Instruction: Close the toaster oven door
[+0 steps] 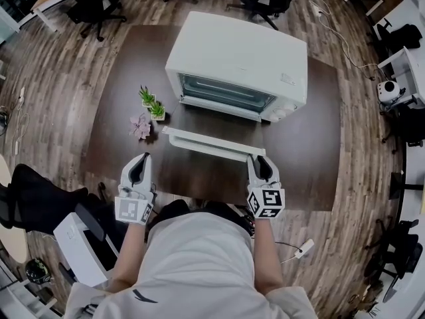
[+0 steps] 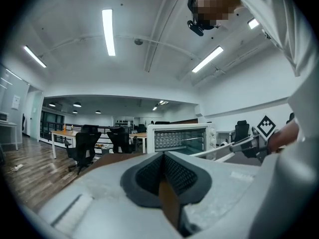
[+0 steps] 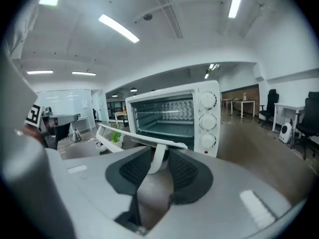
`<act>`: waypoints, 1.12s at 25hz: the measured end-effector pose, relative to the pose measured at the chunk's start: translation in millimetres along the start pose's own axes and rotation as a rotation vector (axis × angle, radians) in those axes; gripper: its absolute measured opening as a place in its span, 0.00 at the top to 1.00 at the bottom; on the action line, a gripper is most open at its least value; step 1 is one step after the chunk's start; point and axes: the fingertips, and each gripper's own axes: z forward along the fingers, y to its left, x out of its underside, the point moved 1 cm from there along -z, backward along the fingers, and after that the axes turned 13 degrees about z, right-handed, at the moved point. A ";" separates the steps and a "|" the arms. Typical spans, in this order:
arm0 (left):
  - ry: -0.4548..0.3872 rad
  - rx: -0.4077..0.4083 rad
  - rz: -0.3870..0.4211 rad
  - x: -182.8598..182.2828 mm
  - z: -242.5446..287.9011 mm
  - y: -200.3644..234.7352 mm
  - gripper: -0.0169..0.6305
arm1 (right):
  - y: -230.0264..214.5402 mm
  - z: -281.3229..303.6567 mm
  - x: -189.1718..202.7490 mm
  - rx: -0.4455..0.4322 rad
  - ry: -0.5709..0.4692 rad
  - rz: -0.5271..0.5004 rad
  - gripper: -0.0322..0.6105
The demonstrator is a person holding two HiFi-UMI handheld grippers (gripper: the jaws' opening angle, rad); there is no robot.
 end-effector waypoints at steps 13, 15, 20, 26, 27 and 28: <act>-0.005 -0.004 0.006 -2.6 4.9 1.1 0.98 | -11.1 42.1 -125.9 -0.027 -0.292 -0.030 0.78; -0.002 -0.014 0.007 -2.5 3.4 4.5 0.98 | -15.2 51.9 -139.4 -0.018 -0.311 -0.031 0.79; 0.009 -0.035 0.010 0.2 -0.3 11.4 0.98 | -24.4 74.0 -162.1 -0.009 -0.337 -0.001 0.80; 0.002 -0.044 0.005 -0.1 -1.9 14.4 0.98 | -22.6 69.2 -162.7 -0.022 -0.357 -0.010 0.82; 0.001 -0.042 0.004 0.1 -1.5 14.3 0.98 | -21.2 64.6 -162.4 -0.025 -0.370 -0.016 0.82; -0.001 -0.041 0.004 0.2 -1.2 14.2 0.98 | -19.4 58.2 -161.6 -0.027 -0.382 -0.021 0.82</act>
